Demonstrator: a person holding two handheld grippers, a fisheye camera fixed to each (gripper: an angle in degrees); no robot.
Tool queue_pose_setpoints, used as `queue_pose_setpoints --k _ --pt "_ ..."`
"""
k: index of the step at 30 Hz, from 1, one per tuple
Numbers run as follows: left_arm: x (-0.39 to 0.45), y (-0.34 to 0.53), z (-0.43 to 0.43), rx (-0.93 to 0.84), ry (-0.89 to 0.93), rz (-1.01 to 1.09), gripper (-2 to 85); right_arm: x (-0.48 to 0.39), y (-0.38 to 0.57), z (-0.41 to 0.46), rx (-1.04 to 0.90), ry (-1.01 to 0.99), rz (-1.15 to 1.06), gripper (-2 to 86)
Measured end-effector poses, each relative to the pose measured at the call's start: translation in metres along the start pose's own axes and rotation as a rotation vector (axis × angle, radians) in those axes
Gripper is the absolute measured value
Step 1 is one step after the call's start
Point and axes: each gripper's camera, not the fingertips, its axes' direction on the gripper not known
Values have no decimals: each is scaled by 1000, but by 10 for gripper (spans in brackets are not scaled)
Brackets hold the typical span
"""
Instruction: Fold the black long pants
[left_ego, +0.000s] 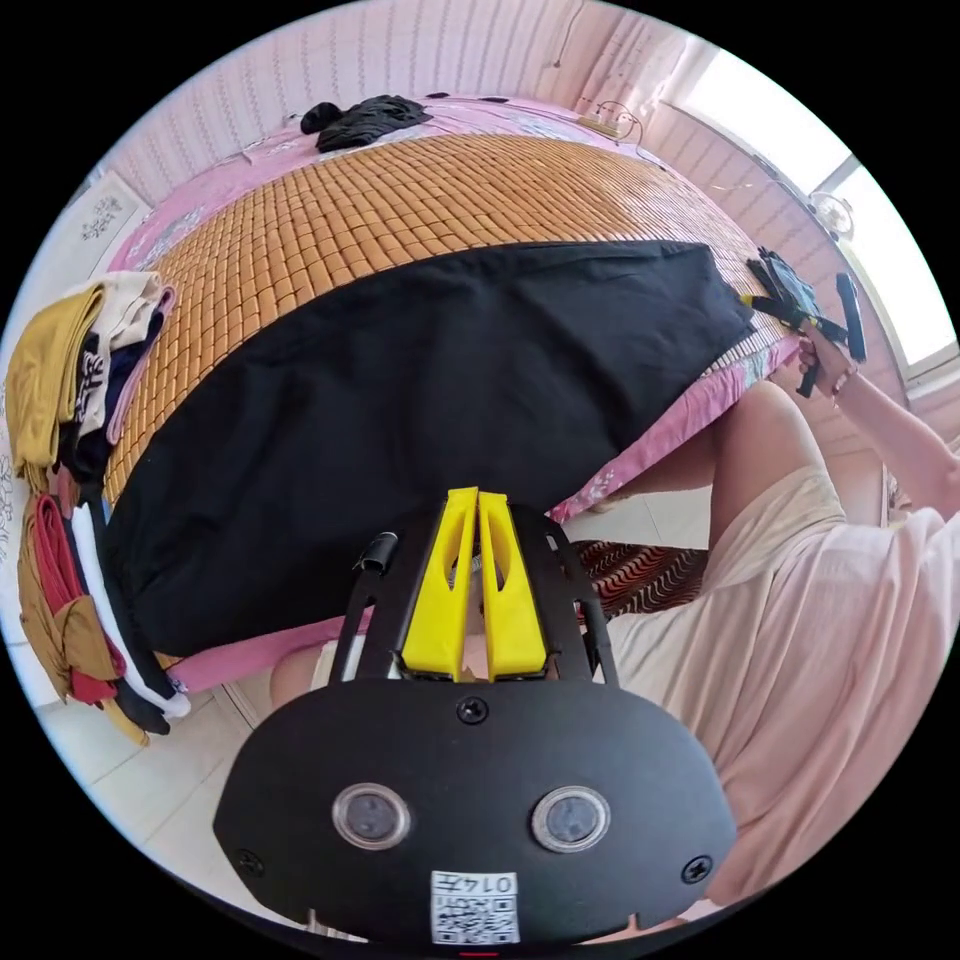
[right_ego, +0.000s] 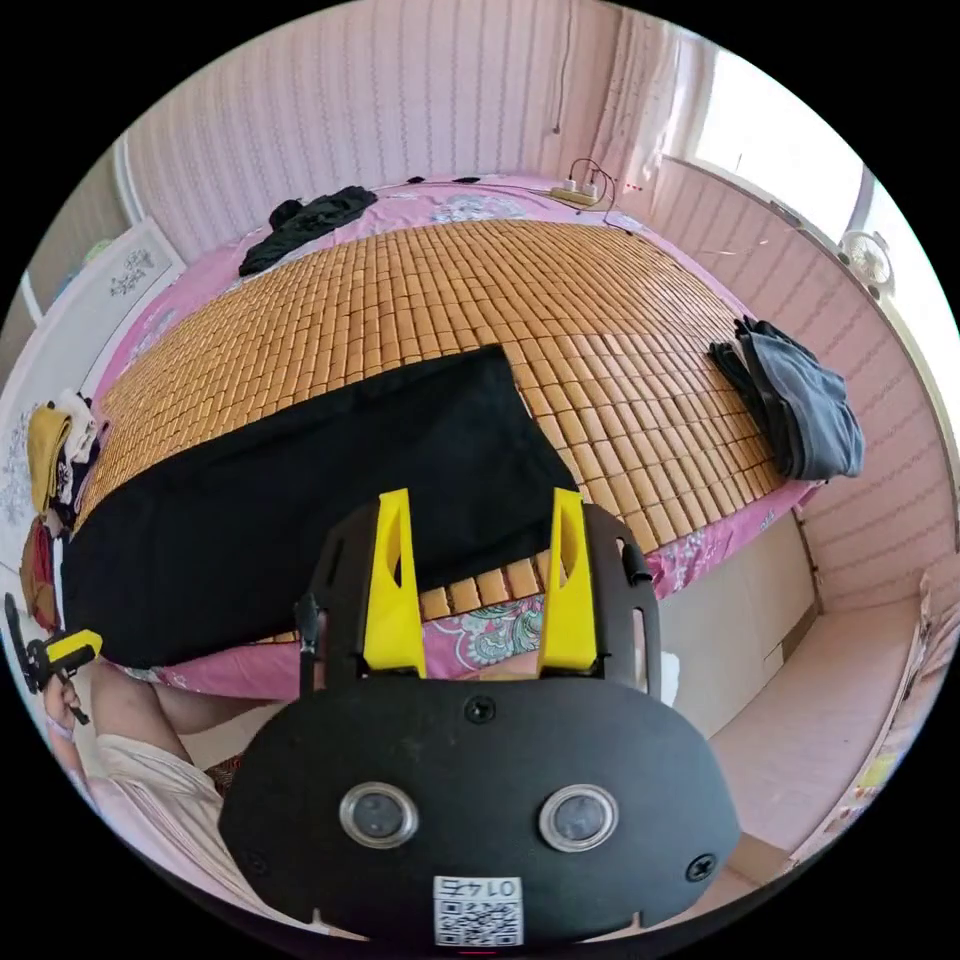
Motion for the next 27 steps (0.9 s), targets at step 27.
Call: queue_pose_setpoints --k 27 --pt "-35 -39 27 -67 148 -105 -10 141 -25 -214 624 -576 59 5"
